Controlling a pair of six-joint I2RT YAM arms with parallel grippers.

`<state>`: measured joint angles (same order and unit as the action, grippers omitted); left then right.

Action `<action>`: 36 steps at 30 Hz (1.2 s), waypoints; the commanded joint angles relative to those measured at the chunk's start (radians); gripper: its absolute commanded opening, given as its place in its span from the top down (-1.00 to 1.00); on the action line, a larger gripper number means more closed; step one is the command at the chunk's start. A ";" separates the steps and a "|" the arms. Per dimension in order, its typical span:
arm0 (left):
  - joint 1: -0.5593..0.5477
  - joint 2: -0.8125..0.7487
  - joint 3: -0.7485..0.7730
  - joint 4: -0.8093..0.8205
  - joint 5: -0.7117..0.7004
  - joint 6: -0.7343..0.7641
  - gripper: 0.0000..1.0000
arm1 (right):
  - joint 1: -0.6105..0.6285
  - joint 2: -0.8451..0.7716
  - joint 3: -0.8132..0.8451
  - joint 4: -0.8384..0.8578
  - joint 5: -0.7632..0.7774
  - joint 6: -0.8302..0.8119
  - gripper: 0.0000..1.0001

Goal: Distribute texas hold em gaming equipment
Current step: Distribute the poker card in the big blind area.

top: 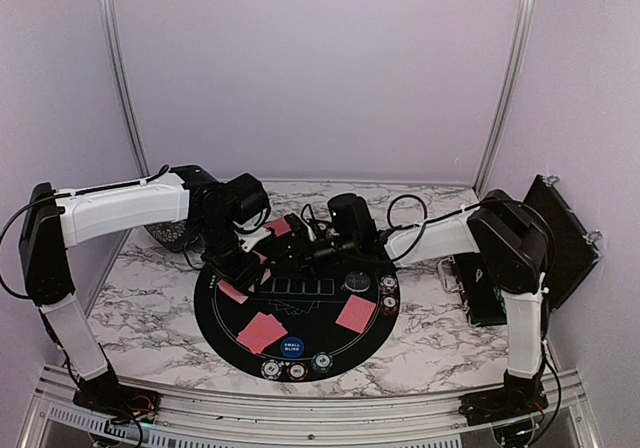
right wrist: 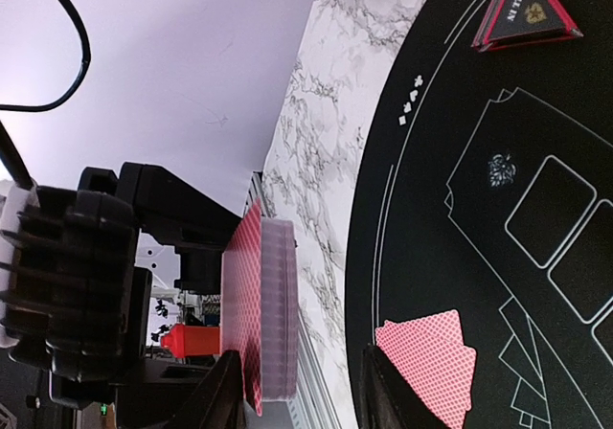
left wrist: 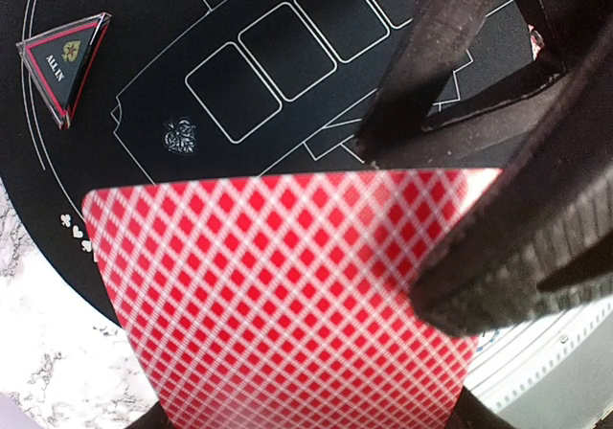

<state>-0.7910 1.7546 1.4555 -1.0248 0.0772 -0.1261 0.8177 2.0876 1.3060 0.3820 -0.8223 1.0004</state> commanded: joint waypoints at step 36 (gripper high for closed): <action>0.004 -0.039 0.002 0.008 -0.005 0.008 -0.15 | -0.022 -0.057 -0.010 0.064 -0.009 0.055 0.91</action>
<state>-0.7910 1.7523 1.4555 -1.0237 0.0772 -0.1261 0.8112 2.0422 1.2804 0.4141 -0.8230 1.0489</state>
